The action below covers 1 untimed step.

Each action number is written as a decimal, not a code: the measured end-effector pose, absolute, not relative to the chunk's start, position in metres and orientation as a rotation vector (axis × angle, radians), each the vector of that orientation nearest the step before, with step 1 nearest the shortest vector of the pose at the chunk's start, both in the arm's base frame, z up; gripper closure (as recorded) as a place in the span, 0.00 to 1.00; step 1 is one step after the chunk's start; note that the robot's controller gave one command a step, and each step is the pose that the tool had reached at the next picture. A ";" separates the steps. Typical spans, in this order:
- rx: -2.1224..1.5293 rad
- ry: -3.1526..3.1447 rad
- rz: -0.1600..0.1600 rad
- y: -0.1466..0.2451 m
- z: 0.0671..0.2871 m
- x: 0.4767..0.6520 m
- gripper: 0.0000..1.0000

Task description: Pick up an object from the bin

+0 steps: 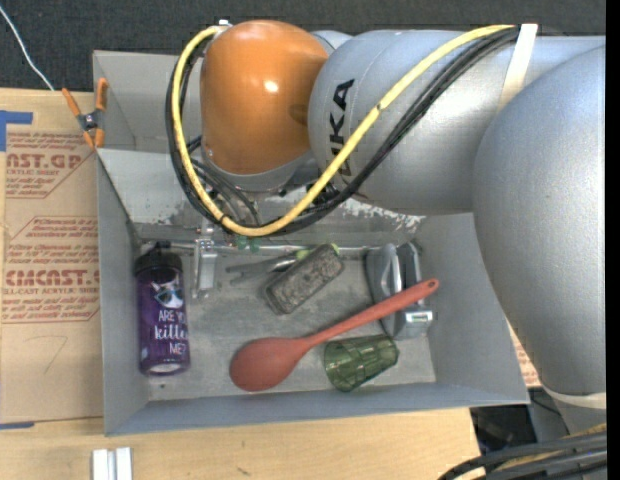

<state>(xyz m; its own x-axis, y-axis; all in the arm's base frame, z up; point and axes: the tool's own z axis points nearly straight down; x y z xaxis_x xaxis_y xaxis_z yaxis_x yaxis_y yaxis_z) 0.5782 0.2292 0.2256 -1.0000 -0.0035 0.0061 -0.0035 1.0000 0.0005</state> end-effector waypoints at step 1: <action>0.000 -3.143 -0.003 0.227 0.231 0.580 0.00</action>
Offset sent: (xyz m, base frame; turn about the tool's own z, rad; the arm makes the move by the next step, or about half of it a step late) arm -0.0082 0.0157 -0.1556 -0.5436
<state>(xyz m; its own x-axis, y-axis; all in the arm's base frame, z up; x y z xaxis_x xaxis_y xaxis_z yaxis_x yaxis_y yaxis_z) 0.5800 0.2273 0.2309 -1.0000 0.0001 -0.0017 0.0001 1.0000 0.0020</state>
